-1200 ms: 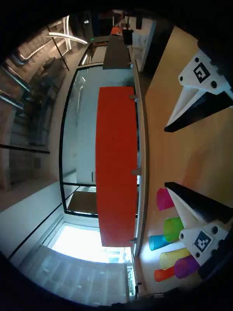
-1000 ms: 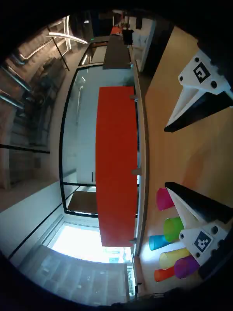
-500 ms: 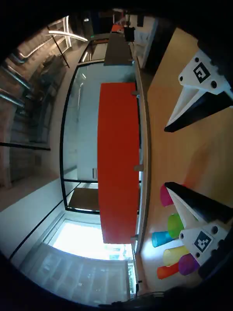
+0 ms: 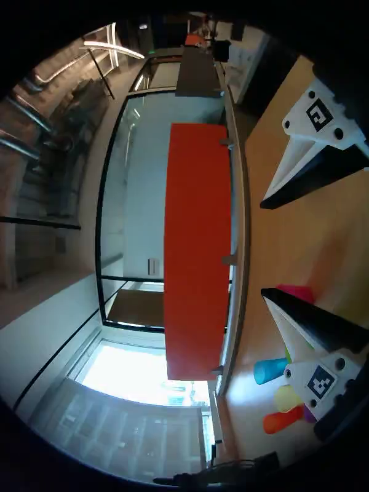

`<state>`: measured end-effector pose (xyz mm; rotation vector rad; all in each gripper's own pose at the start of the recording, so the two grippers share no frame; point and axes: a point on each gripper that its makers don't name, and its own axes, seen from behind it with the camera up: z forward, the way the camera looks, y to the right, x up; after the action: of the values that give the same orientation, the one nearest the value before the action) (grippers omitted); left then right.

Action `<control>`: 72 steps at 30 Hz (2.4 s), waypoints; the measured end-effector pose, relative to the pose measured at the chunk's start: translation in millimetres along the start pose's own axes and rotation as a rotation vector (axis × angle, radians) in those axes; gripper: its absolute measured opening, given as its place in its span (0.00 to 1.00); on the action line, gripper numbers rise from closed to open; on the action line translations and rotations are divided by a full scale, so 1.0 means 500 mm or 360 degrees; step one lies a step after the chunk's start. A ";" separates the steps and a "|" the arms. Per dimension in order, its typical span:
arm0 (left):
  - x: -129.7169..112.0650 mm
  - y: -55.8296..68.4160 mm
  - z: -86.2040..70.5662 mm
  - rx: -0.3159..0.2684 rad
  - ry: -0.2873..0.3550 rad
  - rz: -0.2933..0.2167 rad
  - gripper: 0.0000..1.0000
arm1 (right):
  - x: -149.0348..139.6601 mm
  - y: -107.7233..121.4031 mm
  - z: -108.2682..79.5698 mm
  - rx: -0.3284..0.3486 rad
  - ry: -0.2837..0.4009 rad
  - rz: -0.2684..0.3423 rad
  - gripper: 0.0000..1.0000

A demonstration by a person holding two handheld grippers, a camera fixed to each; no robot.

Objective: Pour water

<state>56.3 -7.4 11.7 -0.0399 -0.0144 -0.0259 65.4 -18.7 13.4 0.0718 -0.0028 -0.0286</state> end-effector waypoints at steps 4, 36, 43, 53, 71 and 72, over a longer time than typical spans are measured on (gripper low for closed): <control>0.034 -0.001 0.010 -0.0012 -0.0001 0.0013 0.93 | 0.037 0.001 0.008 0.0000 -0.0003 -0.0007 0.99; 0.257 0.024 0.062 -0.0127 0.0037 0.0097 0.93 | 0.214 -0.008 0.062 -0.0002 -0.0043 -0.0060 0.99; 0.266 0.043 0.072 -0.0199 0.0029 0.0139 0.93 | 0.209 -0.019 0.067 0.0046 -0.0063 -0.0041 1.00; 0.246 0.077 0.089 -0.0350 -0.0036 0.0213 0.93 | 0.213 -0.043 0.076 0.0188 -0.0089 -0.0144 0.99; 0.211 0.119 0.119 -0.0585 -0.0175 0.0346 0.93 | 0.189 -0.140 0.063 0.0578 -0.0234 -0.0369 1.00; 0.209 0.121 0.121 -0.0597 -0.0182 0.0351 0.93 | 0.189 -0.143 0.062 0.0595 -0.0243 -0.0371 1.00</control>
<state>161.4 52.8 71.3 -0.4176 -0.1195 0.1950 157.4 -95.0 39.5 0.4438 -0.1527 -0.2669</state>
